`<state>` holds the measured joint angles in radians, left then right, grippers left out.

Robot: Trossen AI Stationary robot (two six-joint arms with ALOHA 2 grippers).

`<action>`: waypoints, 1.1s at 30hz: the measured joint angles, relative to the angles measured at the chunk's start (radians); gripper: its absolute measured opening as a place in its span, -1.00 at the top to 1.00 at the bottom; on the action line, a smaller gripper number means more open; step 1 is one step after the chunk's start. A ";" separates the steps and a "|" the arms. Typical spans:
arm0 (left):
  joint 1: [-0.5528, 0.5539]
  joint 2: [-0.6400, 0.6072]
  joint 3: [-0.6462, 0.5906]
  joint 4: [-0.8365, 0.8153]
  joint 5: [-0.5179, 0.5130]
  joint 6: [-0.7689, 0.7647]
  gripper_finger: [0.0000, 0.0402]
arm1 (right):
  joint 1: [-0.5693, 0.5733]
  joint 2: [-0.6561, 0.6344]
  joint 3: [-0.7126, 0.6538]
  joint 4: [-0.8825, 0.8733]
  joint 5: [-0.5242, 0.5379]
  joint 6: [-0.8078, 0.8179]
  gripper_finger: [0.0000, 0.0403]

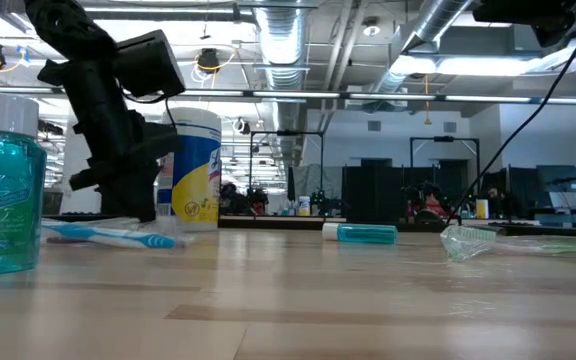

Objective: Pick & Place toothbrushing station
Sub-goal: Put the orange toothbrush into the wire organizer

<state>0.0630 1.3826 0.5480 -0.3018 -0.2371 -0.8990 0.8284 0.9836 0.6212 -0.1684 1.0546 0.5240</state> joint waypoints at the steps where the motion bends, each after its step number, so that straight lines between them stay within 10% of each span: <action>1: -0.002 -0.001 0.000 0.014 0.000 0.002 0.96 | 0.000 0.000 0.000 0.000 0.000 0.000 0.45; 33: -0.188 -0.133 0.001 0.756 -0.001 0.378 0.96 | 0.000 0.000 0.000 -0.011 0.000 0.000 0.45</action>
<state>-0.1251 1.2491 0.5491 0.4542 -0.2386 -0.5206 0.8288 0.9833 0.6212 -0.1799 1.0550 0.5236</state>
